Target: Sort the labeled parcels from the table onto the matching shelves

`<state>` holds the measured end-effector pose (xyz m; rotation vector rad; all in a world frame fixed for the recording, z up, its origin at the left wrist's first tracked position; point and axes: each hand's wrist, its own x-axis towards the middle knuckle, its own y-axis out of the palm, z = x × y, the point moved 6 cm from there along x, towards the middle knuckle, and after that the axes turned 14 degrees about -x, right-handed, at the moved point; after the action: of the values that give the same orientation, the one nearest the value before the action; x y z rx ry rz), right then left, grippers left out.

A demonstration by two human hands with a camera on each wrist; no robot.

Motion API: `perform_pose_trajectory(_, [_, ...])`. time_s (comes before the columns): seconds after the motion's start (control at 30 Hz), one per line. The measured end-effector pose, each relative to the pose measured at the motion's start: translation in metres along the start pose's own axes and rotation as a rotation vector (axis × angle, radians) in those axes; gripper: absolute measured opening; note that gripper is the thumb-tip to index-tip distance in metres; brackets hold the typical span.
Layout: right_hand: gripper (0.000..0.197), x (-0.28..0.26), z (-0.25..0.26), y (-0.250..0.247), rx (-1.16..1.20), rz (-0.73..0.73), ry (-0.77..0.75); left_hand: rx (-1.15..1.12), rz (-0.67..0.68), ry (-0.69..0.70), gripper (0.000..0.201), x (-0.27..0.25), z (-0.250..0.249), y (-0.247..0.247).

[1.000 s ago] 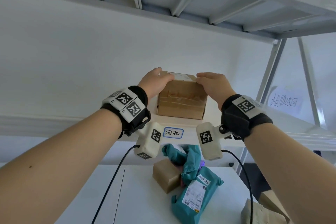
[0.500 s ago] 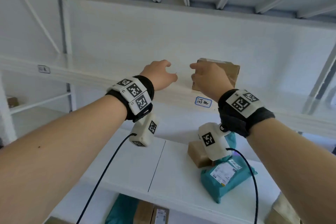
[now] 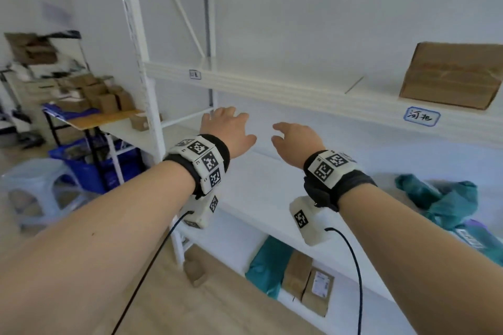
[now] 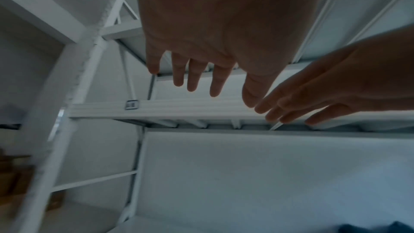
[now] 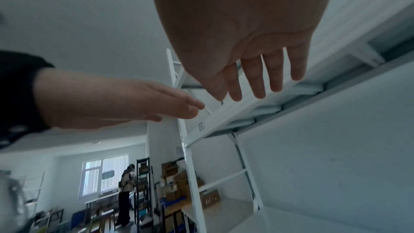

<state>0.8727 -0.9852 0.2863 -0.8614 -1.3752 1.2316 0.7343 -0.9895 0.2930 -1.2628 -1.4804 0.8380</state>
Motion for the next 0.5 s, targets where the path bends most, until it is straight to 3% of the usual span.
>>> perform_pose_trajectory(0.23, [0.045, 0.041, 0.080, 0.073, -0.082, 0.166, -0.093, 0.055, 0.055, -0.150, 0.058, -0.007, 0.115, 0.013])
perform_pose_trajectory(0.5, [0.039, 0.114, 0.225, 0.126, -0.126, 0.132, -0.207, 0.047, 0.072, -0.251, 0.061, 0.024, 0.266, 0.012])
